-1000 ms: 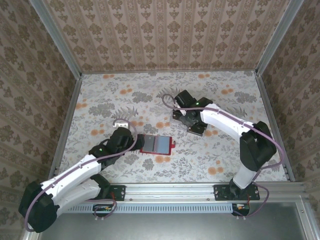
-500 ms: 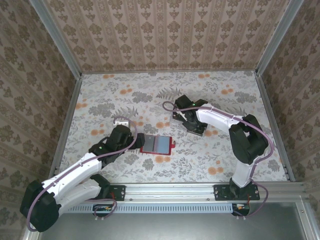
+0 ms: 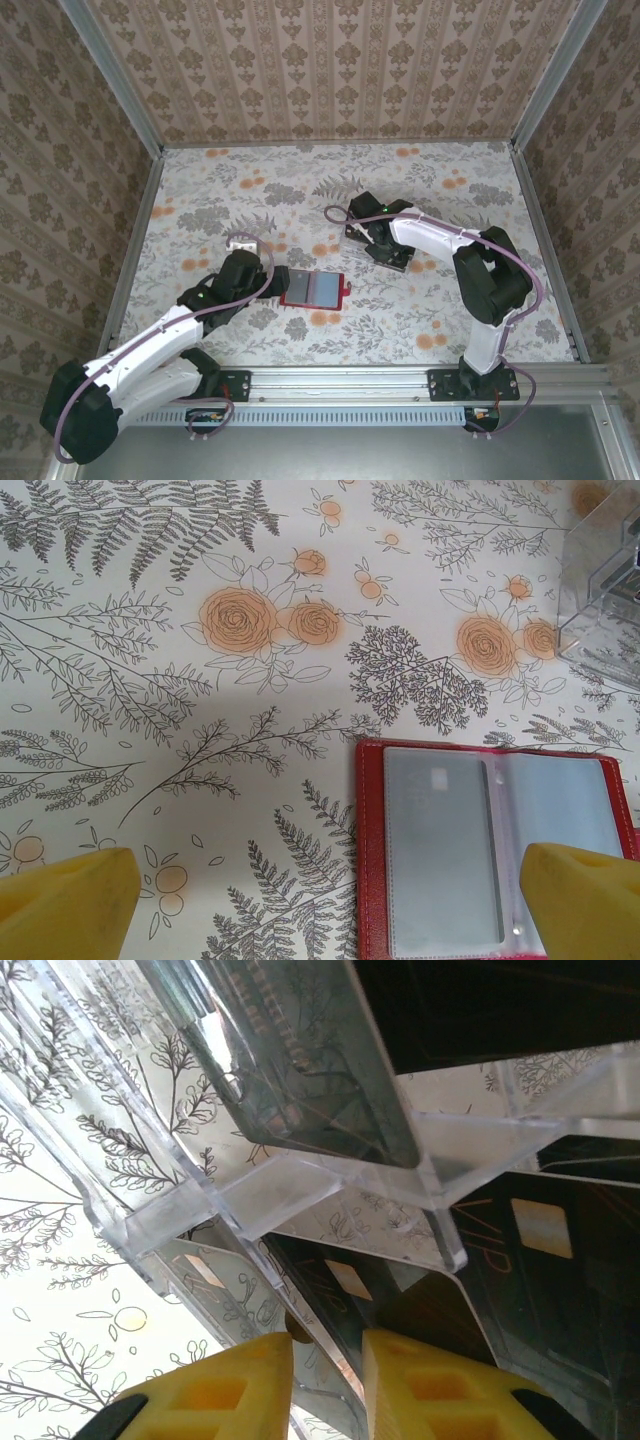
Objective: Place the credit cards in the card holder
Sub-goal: Pick up the credit card from the storage box.
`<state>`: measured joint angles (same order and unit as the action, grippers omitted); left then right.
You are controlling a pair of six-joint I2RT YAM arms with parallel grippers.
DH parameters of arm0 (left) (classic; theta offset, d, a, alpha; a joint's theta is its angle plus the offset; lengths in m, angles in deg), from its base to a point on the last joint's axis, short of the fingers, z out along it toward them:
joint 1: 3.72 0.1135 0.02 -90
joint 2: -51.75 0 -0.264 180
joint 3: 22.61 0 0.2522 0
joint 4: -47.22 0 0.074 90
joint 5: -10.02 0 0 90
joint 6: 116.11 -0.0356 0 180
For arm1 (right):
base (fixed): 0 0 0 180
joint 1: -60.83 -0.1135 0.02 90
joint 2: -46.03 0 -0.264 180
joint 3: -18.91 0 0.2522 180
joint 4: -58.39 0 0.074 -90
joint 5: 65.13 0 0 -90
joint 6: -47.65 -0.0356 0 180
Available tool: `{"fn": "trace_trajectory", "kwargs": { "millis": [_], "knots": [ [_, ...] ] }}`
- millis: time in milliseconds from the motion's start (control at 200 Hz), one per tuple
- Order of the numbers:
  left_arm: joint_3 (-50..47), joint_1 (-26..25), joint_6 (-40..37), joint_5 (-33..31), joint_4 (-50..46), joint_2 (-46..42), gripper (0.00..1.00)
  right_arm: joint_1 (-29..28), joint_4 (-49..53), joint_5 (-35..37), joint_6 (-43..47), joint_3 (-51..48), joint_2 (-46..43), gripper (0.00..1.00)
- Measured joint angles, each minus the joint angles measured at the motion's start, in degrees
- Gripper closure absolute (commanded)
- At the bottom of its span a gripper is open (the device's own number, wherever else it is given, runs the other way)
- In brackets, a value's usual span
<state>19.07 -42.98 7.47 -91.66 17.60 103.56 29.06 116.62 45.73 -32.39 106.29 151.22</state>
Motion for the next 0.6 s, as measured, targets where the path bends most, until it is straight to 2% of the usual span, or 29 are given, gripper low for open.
{"fn": "trace_trajectory", "kwargs": {
  "millis": [250,600],
  "knots": [
    [0.00,0.00,-0.02,0.15,0.00,0.00,0.00,0.00,0.09,0.31,0.70,0.13,0.33,0.88],
    [0.00,0.00,-0.02,0.17,0.00,-0.02,0.00,0.00,0.59,1.27,1.66,0.37,0.28,0.96]
  ]
}}
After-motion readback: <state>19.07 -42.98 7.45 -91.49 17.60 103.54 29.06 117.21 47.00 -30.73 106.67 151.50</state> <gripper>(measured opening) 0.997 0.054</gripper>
